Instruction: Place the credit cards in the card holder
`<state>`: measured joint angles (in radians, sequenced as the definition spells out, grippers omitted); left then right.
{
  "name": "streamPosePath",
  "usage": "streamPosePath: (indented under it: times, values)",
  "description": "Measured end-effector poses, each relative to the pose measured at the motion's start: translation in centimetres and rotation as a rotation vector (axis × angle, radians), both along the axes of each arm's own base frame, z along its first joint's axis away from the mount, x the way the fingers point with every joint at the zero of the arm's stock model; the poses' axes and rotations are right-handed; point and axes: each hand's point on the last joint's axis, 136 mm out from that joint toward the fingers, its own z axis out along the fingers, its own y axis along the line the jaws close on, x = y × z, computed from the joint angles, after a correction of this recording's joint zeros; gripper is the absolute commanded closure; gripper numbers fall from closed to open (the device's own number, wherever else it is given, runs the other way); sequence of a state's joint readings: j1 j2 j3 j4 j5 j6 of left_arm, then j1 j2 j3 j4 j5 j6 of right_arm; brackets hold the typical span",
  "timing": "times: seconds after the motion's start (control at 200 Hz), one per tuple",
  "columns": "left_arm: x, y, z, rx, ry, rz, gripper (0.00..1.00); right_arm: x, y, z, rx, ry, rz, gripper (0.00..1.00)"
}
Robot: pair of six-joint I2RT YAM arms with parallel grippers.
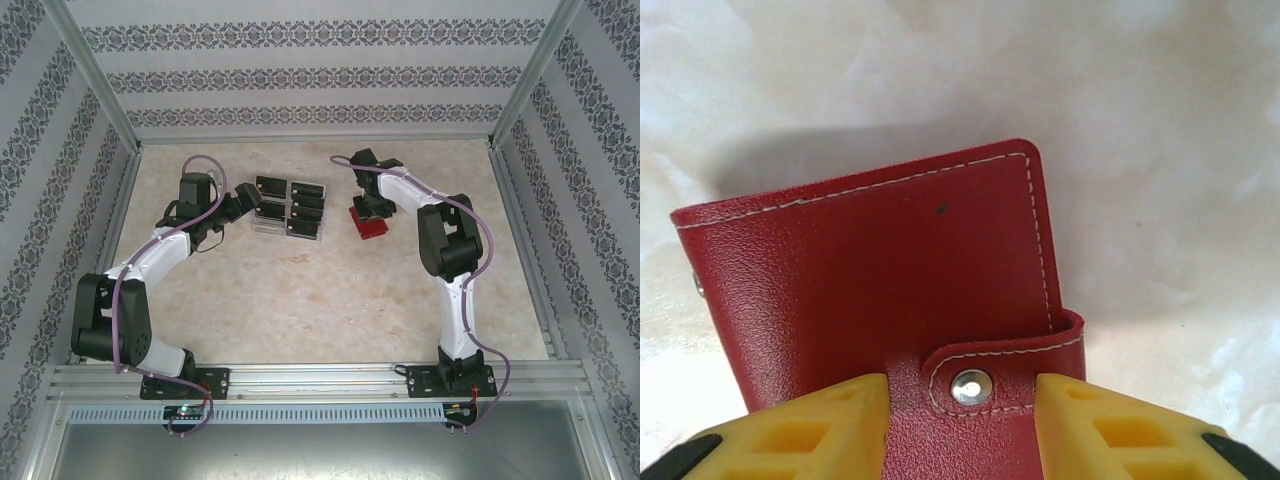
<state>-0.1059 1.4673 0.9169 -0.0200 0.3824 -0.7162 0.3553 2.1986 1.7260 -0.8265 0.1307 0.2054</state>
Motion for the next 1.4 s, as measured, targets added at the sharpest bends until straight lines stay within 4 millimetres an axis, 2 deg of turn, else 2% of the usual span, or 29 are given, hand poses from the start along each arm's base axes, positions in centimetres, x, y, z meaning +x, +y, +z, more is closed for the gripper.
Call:
streamPosePath:
  times: [0.205,0.435,0.53,0.799,0.924,1.089,1.234,1.399]
  values:
    - [0.0,0.0,0.0,-0.002,0.001,-0.002,0.0,0.1,-0.3,-0.1,-0.001,0.002,-0.005,0.72]
    - [0.0,-0.1,0.0,-0.003,0.0,-0.003,0.0,0.3,-1.2,-0.2,0.0,0.002,-0.027,0.9]
    - [0.0,-0.1,0.0,-0.005,0.001,-0.005,0.0,0.4,-1.3,0.0,0.004,-0.004,-0.028,1.0]
    - [-0.3,-0.3,-0.1,-0.006,0.01,-0.012,0.0,-0.2,-1.3,0.6,0.023,-0.008,-0.029,1.0]
    - [-0.7,-1.2,0.2,-0.011,0.012,-0.035,0.0,-1.5,-1.0,2.0,0.044,-0.021,-0.02,1.0]
    - [-1.6,-3.2,1.5,-0.04,-0.009,-0.081,0.0,-4.1,0.2,5.2,0.082,-0.073,0.003,1.0]
    - [-3.3,-5.3,2.3,-0.057,-0.028,-0.139,0.0,-7.4,2.3,7.7,0.123,-0.117,0.048,1.0]
    - [-5.9,-8.5,2.3,-0.088,-0.035,-0.225,0.0,-11.5,5.3,9.3,0.178,-0.137,0.112,1.0]
